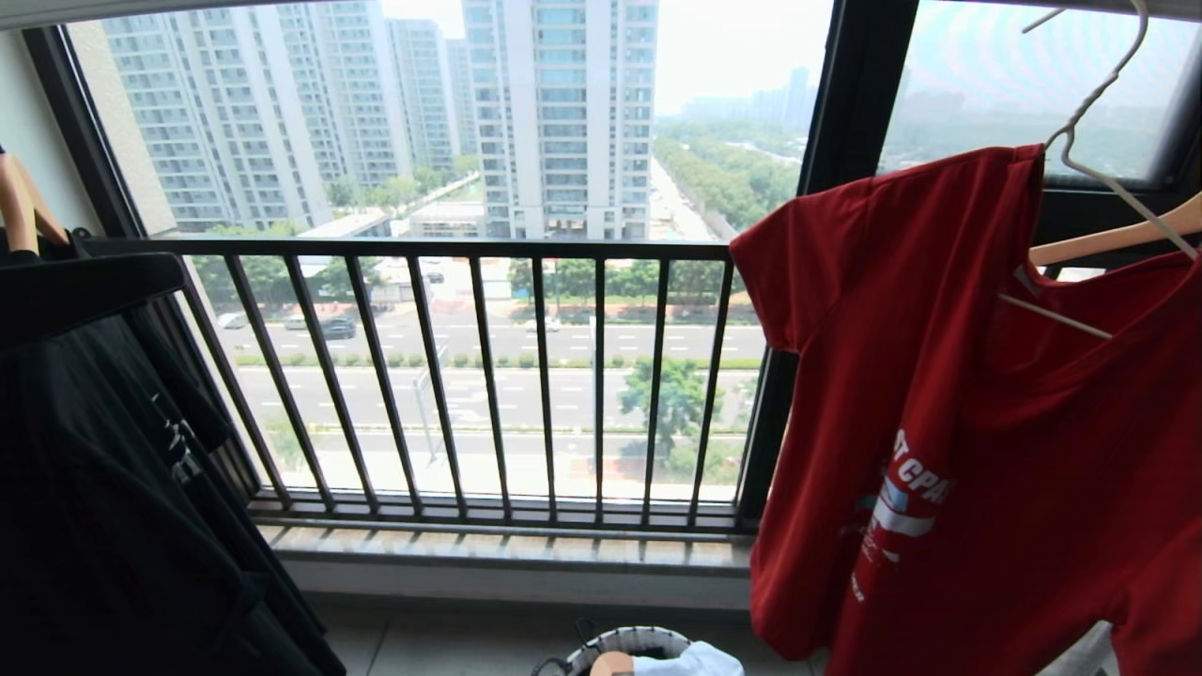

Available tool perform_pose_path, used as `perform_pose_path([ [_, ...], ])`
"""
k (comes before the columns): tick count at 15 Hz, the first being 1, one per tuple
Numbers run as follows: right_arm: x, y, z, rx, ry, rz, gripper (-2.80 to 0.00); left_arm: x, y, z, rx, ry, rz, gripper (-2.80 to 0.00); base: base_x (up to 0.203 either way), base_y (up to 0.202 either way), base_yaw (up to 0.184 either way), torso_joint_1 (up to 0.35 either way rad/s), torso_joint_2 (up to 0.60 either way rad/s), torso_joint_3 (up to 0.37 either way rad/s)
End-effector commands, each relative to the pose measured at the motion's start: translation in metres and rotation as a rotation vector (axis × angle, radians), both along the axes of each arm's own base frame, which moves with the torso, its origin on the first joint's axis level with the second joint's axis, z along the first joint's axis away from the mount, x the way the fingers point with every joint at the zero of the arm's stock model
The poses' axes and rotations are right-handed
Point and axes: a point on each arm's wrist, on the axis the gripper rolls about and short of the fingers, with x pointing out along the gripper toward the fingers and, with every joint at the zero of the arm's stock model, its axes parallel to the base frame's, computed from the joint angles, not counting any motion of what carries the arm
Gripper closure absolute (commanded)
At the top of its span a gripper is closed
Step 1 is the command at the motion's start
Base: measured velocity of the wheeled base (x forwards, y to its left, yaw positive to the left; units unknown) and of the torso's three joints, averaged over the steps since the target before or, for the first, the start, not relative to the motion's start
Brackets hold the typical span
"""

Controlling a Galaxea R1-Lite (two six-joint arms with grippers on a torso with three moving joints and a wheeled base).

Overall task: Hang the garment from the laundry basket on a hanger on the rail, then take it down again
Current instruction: Take the clothes off the clothes rack

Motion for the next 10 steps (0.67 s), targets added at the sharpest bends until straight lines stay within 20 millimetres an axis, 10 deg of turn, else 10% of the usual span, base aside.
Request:
perform_pose_path([
  [1,0.014,-0.015,0.012,0.035,-0.02,0.076,0.0,0.001,0.0,0.0,-0.001,0.005,-0.002,0.0,0.0,0.0,0.0,0.0,0.0,0.0],
  [10,0.066,-0.024,0.051,0.261,-0.089,0.366,0.0,0.018,-0.006,-0.006,0.017,0.056,-0.008,0.0,0.0,0.0,0.0,0.0,0.0,0.0],
])
